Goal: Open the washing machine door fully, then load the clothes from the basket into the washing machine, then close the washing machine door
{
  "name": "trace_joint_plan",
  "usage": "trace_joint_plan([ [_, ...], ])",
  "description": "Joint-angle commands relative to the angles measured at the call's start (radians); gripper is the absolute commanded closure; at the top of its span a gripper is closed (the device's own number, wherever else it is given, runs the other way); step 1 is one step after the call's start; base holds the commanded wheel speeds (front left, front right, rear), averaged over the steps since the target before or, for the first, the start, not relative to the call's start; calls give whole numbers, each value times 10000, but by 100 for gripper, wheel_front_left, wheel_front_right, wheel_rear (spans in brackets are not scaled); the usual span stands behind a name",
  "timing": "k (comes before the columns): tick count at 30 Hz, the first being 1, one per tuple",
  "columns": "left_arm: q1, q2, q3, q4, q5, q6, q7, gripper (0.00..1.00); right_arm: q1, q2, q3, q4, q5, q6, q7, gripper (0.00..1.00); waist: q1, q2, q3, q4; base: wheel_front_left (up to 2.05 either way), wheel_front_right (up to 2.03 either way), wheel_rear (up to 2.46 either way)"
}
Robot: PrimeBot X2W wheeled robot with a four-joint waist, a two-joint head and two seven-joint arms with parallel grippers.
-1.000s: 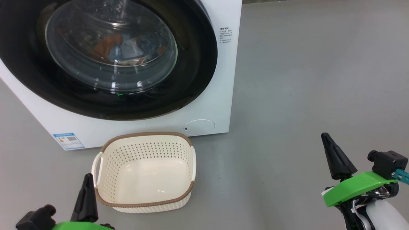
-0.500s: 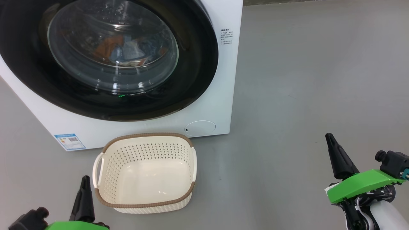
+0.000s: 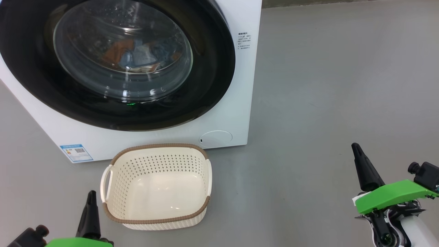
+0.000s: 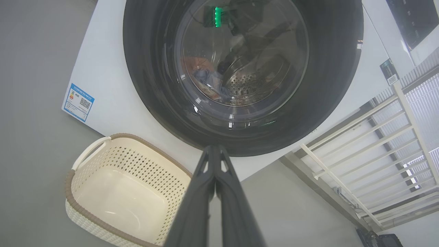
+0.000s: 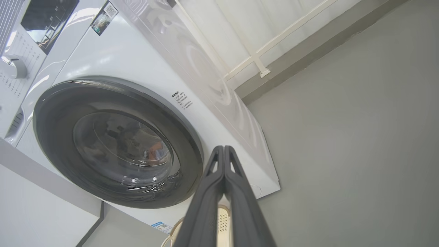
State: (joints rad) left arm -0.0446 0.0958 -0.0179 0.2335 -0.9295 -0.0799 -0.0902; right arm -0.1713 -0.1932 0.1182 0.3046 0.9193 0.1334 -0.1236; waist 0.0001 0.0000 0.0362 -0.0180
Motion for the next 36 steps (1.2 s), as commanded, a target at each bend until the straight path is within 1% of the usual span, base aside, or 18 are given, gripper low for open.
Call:
trace_joint_plan([
  [1, -378, 45, 227, -177, -194, -82, 58, 100, -49, -94, -113, -294, 218, -9, 31, 100, -1, 0, -4, 2, 0, 0, 0],
  [36, -496, -184, 732, -41, -3209, -277, 967, 100, 268, 564, -1071, -436, 3317, -17, 1058, 100, -1, 0, -154, 84, 0, 0, 0],
])
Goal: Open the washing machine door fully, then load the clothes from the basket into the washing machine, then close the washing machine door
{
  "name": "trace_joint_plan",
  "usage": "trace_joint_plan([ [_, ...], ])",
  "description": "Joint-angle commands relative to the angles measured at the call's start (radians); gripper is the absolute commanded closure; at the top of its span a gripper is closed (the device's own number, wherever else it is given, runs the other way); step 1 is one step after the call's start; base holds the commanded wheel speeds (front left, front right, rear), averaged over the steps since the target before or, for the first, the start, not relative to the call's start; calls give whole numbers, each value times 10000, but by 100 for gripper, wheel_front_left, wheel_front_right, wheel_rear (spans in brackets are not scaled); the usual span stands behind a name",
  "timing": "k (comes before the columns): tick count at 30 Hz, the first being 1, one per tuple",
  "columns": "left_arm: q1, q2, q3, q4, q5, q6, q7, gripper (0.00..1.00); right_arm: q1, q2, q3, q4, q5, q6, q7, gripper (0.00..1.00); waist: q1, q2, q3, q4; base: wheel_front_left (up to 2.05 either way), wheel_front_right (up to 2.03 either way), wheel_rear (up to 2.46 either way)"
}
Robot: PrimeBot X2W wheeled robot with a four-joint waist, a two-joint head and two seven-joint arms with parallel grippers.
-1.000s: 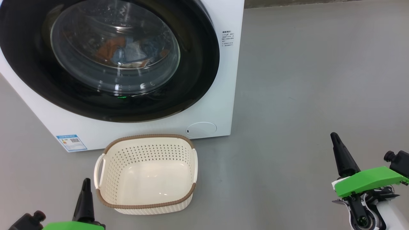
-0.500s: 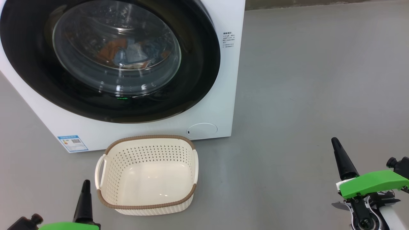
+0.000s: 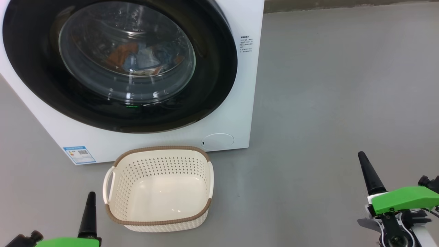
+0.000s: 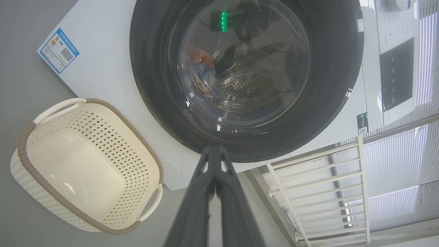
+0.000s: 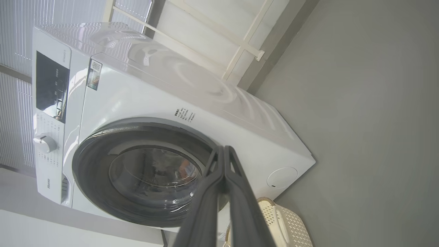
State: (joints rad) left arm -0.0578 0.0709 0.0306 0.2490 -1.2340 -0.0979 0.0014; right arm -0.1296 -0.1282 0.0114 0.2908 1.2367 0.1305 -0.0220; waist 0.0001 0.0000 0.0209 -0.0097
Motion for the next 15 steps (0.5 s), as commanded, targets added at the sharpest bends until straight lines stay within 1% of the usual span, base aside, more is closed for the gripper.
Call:
trace_joint_plan([
  [1, -368, 59, 261, -192, -251, -102, 77, 100, -140, -67, -30, -302, 232, 11, 72, 100, 0, 0, -5, 3, 0, 0, 0],
  [15, -416, -33, 462, -137, -1460, -181, 440, 100, -13, 202, -422, -358, 1467, 8, 490, 100, 0, 0, -65, 36, 0, 0, 0],
])
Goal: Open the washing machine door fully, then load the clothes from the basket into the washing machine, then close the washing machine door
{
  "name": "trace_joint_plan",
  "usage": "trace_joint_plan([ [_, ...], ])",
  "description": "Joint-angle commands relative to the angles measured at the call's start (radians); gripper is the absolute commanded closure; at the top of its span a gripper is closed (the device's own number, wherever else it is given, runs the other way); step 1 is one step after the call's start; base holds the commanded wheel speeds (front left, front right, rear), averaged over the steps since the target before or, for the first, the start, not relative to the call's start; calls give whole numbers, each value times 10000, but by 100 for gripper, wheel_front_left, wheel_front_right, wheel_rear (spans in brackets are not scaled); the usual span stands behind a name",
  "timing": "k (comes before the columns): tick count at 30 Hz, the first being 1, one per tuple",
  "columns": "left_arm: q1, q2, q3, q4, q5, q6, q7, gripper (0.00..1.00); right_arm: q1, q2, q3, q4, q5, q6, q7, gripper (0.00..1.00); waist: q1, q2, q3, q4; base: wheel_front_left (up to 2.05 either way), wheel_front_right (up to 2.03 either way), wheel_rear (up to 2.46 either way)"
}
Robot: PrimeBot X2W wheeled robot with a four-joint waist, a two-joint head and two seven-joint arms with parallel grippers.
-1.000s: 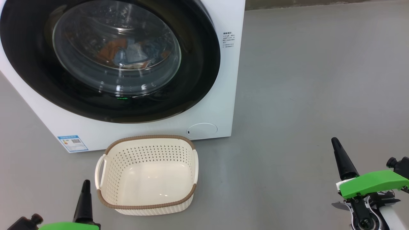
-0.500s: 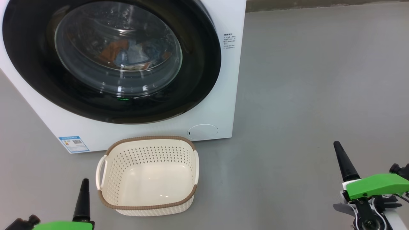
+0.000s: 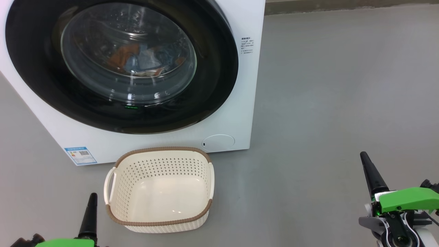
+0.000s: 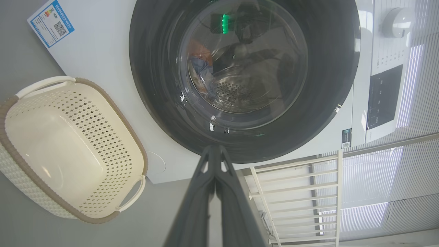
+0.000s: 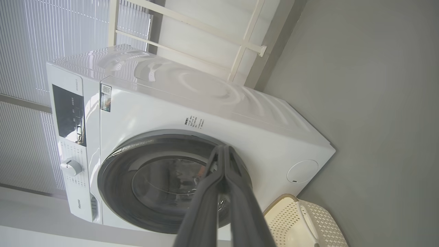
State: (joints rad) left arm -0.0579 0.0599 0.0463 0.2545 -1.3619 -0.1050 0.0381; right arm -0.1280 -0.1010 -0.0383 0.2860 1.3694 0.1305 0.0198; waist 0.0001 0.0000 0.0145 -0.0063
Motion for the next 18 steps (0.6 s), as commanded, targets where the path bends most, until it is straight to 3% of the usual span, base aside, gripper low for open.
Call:
trace_joint_plan([
  [1, -418, 70, 319, -189, -268, -115, 100, 100, -19, -51, 46, -314, 229, 8, 102, 100, -1, 0, -6, 3, 0, 0, 0],
  [18, -475, -42, 560, -123, -1733, -210, 538, 100, 134, 277, -431, -383, 1720, 4, 611, 100, -1, 0, -78, 43, 0, 0, 0],
])
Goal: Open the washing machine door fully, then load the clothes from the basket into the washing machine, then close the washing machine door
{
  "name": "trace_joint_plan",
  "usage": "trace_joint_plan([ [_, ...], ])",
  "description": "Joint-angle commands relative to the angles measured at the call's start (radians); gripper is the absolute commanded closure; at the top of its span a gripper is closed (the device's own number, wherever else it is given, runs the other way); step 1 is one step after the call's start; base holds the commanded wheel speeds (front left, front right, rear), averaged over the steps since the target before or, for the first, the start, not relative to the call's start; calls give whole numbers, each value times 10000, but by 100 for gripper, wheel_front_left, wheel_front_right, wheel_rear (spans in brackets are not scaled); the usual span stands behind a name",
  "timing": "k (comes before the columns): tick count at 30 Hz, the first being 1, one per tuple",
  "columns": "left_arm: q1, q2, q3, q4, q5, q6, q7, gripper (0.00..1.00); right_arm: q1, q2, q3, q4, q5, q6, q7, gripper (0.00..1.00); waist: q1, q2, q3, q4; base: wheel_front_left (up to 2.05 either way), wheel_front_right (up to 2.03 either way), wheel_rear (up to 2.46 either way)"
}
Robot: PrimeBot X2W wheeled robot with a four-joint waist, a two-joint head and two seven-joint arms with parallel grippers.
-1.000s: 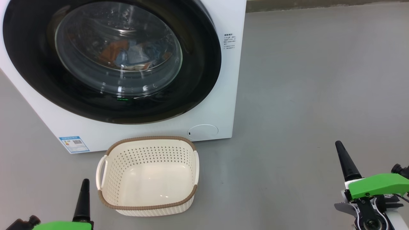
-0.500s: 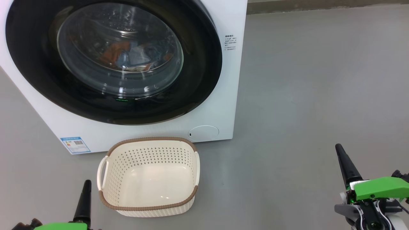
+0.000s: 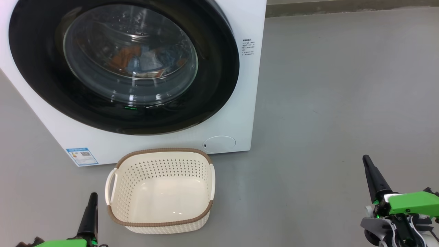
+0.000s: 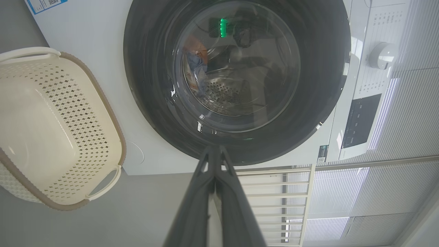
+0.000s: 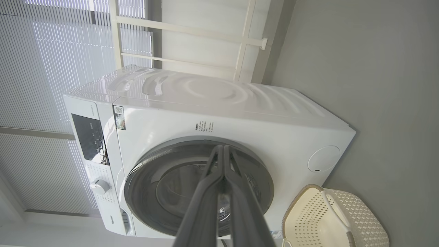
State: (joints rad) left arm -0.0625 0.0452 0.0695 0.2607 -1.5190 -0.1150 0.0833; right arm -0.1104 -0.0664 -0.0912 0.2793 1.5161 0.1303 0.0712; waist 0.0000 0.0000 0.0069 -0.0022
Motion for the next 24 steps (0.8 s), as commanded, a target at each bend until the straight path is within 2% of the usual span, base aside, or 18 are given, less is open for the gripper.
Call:
trace_joint_plan([
  [1, -432, 100, 343, -181, -249, -116, 111, 100, -34, -49, 70, -320, 341, 6, 127, 100, 0, 0, -7, 4, 0, 0, 0],
  [9, -457, 51, 449, -152, -892, -157, 304, 100, 33, 96, -142, -350, 995, 4, 352, 100, 0, 0, -38, 22, 0, 0, 0],
  [24, -457, 51, 447, -152, -893, -157, 303, 100, 31, 109, -159, -349, 980, 4, 366, 100, 0, 0, -38, 22, 0, 0, 0],
])
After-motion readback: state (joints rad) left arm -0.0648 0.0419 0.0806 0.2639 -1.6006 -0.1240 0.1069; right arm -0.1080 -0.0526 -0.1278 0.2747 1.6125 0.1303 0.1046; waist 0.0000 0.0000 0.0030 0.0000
